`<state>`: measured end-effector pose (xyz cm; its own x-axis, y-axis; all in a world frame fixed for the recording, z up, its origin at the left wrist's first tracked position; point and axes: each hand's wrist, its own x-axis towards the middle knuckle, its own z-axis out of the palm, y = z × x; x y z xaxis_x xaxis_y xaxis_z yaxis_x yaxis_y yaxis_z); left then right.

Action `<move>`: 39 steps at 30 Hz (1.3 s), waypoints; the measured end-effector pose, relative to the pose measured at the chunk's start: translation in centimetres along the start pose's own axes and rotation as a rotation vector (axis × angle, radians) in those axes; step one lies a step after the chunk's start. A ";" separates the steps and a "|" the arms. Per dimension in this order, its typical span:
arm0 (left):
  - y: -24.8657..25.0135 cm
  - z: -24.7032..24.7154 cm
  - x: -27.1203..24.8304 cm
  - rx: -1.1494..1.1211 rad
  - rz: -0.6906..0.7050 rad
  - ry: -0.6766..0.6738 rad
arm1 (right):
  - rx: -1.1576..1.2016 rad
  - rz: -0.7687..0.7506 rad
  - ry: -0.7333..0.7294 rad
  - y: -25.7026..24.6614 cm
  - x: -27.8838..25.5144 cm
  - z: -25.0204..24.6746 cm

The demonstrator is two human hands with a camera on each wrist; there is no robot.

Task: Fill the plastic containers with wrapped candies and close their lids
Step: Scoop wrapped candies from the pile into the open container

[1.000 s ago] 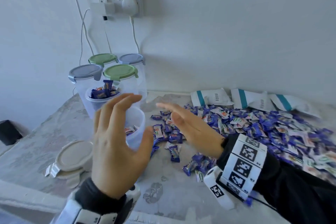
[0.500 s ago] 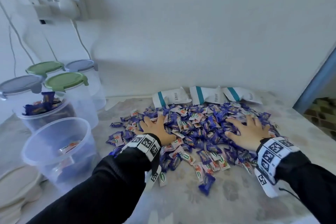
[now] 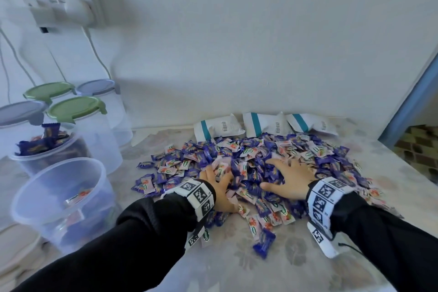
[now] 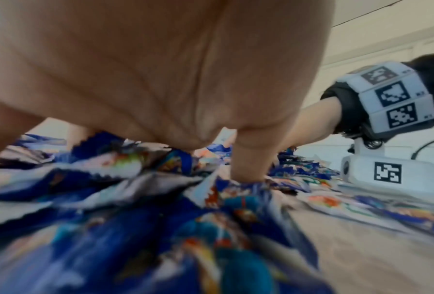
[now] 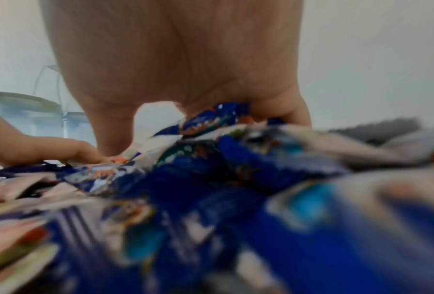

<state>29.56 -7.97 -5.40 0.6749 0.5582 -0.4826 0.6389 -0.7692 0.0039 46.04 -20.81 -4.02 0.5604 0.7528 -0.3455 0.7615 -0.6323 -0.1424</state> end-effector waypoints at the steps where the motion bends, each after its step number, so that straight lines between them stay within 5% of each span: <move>1: 0.2 0.3 -0.1 0.016 0.011 0.027 | -0.002 -0.033 -0.005 -0.5 -0.2 0.2; 9: 0.3 0.1 -0.3 -0.103 -0.006 0.196 | -0.002 -0.171 -0.025 -2.2 -0.2 0.7; 18: -2.6 -1.7 -2.1 -0.555 0.018 0.469 | 0.207 -0.296 0.251 -3.4 -0.2 -0.9; 24: -4.8 -4.4 -7.7 -0.717 0.143 0.780 | 0.394 -0.366 0.382 -6.6 0.4 -2.3; 30: -8.4 -5.6 -15.6 -0.544 0.228 1.193 | 0.518 -0.514 0.449 -11.2 0.3 -2.9; 39: -15.4 -2.8 -19.2 -0.508 0.006 1.156 | 0.551 -0.704 0.373 -17.2 -0.4 -2.0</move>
<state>7.76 -5.96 6.28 0.4420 0.6977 0.5638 0.5309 -0.7101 0.4626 33.40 -9.83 0.42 0.1735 0.9417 0.2883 0.7562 0.0601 -0.6516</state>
